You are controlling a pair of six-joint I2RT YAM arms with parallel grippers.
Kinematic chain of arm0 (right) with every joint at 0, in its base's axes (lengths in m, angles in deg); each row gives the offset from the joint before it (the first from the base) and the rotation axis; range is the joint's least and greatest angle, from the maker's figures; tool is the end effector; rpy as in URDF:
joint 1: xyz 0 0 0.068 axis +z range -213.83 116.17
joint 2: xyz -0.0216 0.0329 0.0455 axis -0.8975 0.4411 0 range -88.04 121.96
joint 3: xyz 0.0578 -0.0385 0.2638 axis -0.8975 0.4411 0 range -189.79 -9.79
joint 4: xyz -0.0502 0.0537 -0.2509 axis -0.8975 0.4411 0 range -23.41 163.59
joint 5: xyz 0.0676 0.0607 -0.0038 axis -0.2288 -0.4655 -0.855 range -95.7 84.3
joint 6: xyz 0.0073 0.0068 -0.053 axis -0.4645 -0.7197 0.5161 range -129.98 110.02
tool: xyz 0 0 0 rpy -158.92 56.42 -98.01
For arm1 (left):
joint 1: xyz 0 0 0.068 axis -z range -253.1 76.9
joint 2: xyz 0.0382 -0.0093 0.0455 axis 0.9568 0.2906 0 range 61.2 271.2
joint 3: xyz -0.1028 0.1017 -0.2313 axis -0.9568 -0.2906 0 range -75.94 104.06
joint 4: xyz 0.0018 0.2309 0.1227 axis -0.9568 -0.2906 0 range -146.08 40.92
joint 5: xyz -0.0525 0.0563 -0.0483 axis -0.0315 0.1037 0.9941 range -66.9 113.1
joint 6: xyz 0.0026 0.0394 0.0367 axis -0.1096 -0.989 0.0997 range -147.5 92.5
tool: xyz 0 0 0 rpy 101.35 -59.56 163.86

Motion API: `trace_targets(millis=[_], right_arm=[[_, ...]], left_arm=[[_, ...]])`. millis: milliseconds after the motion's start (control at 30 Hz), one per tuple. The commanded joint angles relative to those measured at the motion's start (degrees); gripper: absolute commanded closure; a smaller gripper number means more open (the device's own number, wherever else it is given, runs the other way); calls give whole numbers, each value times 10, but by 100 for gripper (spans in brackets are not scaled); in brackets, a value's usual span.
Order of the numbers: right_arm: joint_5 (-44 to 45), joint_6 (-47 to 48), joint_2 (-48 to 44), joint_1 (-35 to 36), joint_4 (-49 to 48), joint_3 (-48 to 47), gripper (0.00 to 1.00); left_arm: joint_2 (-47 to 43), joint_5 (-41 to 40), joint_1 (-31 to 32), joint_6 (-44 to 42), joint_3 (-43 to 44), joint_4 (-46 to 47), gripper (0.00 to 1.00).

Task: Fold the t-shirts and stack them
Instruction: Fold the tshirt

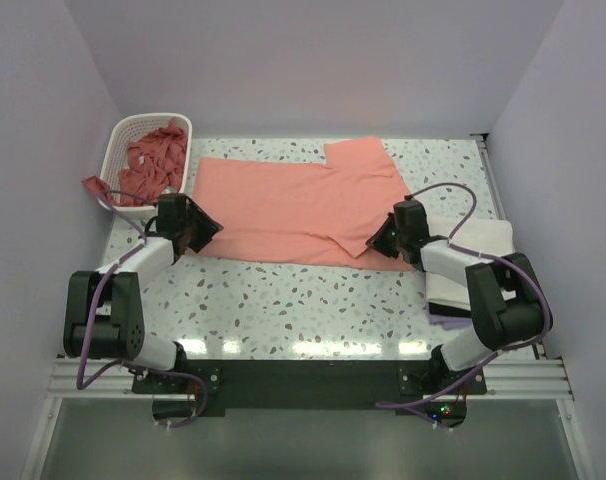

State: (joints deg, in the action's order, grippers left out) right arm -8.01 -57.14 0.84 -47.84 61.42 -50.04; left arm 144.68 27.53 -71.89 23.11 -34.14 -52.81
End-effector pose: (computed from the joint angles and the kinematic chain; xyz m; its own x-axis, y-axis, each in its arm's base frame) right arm 0.2893 0.0843 0.1578 -0.6720 0.5696 -0.4732 0.2787 0.7866 0.5510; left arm 0.2897 -0.0089 0.1797 -0.5101 -0.7599 -0.4030 -0.5023 0.6435 -0.5775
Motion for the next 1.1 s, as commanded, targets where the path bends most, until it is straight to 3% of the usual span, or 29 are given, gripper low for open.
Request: trace_targets(millis=[0,467,767,1067], right_arm=[[18,25,0,1,18,-46,94],[-3,51,174,1,83,-249,93],[-23,59,239,0,111,-343,77],[-43,94,234,-3,105,-382,49]], left_arm=[[4,8,1,12,23,20,49],[22,7,1,0,47,-3,49],[25,1,1,-12,57,-22,49],[19,2,1,-16,59,-27,49]])
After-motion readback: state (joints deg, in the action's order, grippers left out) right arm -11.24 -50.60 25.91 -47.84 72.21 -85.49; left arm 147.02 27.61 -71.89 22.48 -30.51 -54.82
